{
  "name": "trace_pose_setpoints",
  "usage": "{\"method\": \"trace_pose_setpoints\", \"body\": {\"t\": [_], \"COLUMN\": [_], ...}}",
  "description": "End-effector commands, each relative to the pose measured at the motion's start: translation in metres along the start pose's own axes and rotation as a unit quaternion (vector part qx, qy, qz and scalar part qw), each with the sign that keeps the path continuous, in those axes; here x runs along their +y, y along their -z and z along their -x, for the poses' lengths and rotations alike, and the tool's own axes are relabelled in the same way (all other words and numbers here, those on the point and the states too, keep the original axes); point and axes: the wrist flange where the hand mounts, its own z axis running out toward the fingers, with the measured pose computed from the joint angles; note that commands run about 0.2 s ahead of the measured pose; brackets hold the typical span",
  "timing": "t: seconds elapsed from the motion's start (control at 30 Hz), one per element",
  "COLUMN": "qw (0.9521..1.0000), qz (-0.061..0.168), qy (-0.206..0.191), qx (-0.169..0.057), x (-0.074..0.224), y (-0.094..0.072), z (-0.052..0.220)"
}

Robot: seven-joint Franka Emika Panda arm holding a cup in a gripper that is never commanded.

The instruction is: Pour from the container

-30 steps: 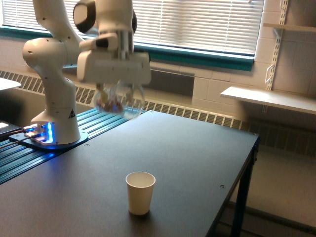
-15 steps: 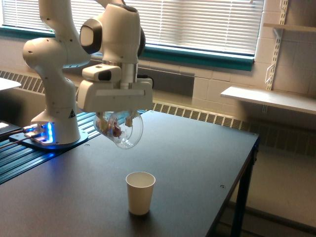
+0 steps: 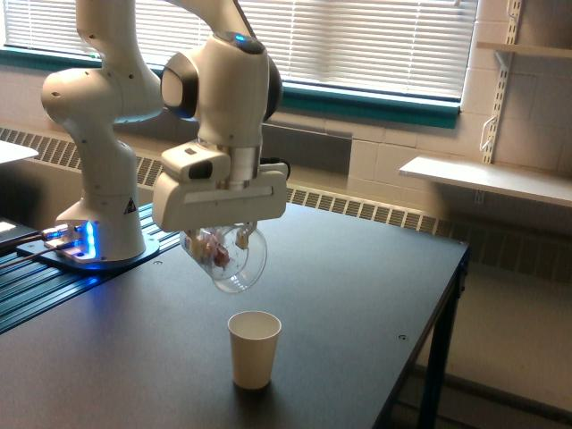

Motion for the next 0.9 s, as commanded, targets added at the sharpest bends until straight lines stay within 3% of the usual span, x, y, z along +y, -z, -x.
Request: {"method": "trace_pose_setpoints", "body": {"t": [0.03,0.3,0.6,0.9], "qw": [0.9991,0.9972,0.9967,0.9921], "qz": [0.015,0.03,0.025,0.036], "qy": [0.018,0.0,-0.019,-0.033], "qx": [-0.036,-0.069,-0.074,-0.115], "x": [-0.013,-0.017,-0.022,-0.015], "y": [-0.009,-0.011,0.0,-0.01], "z": [0.004,-0.001,-0.013,-0.014]}}
